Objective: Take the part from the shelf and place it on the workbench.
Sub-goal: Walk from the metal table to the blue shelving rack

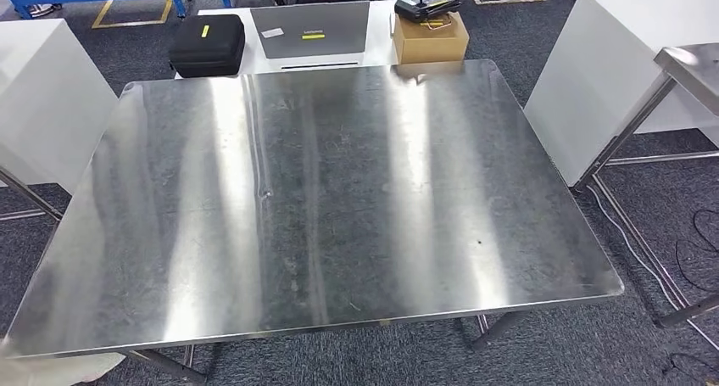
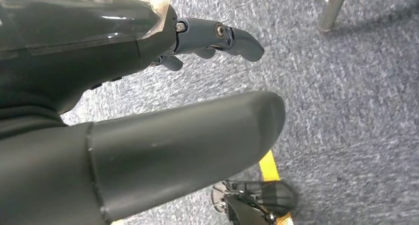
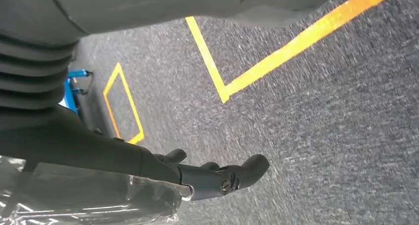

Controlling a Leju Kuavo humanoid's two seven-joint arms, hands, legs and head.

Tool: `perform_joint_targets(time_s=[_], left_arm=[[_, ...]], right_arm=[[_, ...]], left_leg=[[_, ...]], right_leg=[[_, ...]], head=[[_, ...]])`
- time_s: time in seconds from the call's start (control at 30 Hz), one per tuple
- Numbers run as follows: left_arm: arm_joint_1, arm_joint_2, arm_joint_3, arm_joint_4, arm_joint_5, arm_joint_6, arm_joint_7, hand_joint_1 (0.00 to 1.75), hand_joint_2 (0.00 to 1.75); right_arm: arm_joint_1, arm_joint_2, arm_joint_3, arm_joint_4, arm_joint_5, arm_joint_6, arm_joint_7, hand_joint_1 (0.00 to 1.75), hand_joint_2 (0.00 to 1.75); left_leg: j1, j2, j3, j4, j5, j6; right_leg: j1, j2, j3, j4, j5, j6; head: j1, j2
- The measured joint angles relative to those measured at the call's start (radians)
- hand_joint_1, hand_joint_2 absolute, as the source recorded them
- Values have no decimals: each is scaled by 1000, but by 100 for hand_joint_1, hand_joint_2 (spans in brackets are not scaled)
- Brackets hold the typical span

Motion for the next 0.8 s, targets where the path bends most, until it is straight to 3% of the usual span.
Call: perform_joint_targets(time_s=[0.07, 0.1, 0.13, 0.17, 0.23, 0.3, 0.37, 0.43, 0.47, 0.53, 0.6, 0.63, 0.67, 0.73, 0.8], left_arm=[[0, 0, 1, 0, 1, 0, 0, 0, 0], [1, 0, 1, 0, 1, 1, 1, 0, 0], [1, 0, 2, 0, 1, 2, 1, 0, 0], [2, 1, 2, 0, 2, 4, 2, 0, 0], [1, 1, 3, 0, 4, 6, 3, 0, 0], [1, 1, 4, 0, 5, 7, 4, 0, 0], [1, 1, 5, 0, 4, 8, 4, 0, 0], [1, -1, 6, 0, 2, 8, 4, 0, 0], [1, -2, 6, 0, 0, 8, 4, 0, 0], [0, -3, 6, 0, -2, 8, 4, 0, 0], [1, -2, 6, 0, -2, 8, 4, 0, 0], [1, -2, 6, 0, -2, 8, 4, 0, 0], [1, -3, 6, 0, -2, 8, 4, 0, 0], [1, -3, 6, 0, -2, 8, 4, 0, 0], [1, -3, 6, 0, -3, 8, 4, 0, 0]], right_arm=[[0, 0, 0, 0, 1, 3, -1, 0, 0], [1, 0, 0, 0, 1, 4, -1, 0, 0], [1, 0, 0, 0, 1, 4, -1, 0, 0], [1, 0, 0, 0, 2, 6, 0, 0, 0], [1, -1, 0, 0, 5, 10, 3, 0, 0], [-2, -1, 1, 1, 8, 19, 7, 0, 0], [-4, -1, 3, 1, 11, 25, 11, 0, 0], [-5, -1, 3, 1, 12, 27, 14, 0, 0], [-5, -2, 3, 1, 12, 28, 15, 0, 0], [-5, -2, 3, 1, 11, 32, 16, 0, 0], [-4, -2, 3, 2, 10, 37, 16, 0, 0], [-3, -2, 3, 2, 9, 38, 16, 0, 0], [-1, -3, 3, 2, 9, 39, 16, 0, 0], [-1, -3, 3, 2, 9, 41, 17, 0, 0], [-4, -3, 3, 2, 9, 42, 16, 0, 0]], left_leg=[[5, -2, -43, 126, -85, -12], [9, -2, -54, 172, -105, -18], [12, -2, -50, 187, -105, -22], [17, -2, -27, 165, -85, -26], [25, -2, 57, 43, -28, -30], [26, -5, 114, -57, -2, -28], [21, -9, 115, -80, -2, -16], [20, -7, 106, -87, 7, 5], [19, -5, 100, -90, 16, 17], [15, -1, 84, -93, 32, 34], [11, 2, 65, -93, 46, 39], [9, 2, 57, -92, 53, 38], [9, 3, 50, -92, 58, 36], [8, 2, 41, -91, 68, 29], [4, 2, 36, -88, 74, 19]], right_leg=[[2, -3, -16, 2, 12, -8], [3, -4, -23, 3, 18, -7], [2, -4, -31, 5, 24, -5], [2, -4, -38, 8, 29, -2], [0, -3, -54, 19, 36, 4], [3, -2, -69, 34, 40, 14], [8, -2, -82, 41, 50, 31], [10, -1, -96, 49, 50, 46], [10, -1, -109, 72, 34, 46], [6, 0, -159, 183, -32, 38], [4, 1, -206, 312, -93, 37], [3, 1, -207, 335, -102, 42], [3, 1, -184, 315, -95, 49], [3, 1, -85, 171, -58, 62], [7, 2, -11, 45, -30, 56]], head=[[-6, 0], [-6, 0], [-7, 0], [-8, 0], [-11, 0], [-13, 0], [-15, 0], [-12, 0], [-9, 0], [0, 0], [6, 0], [6, 0], [6, 0], [9, 0], [9, 0]])
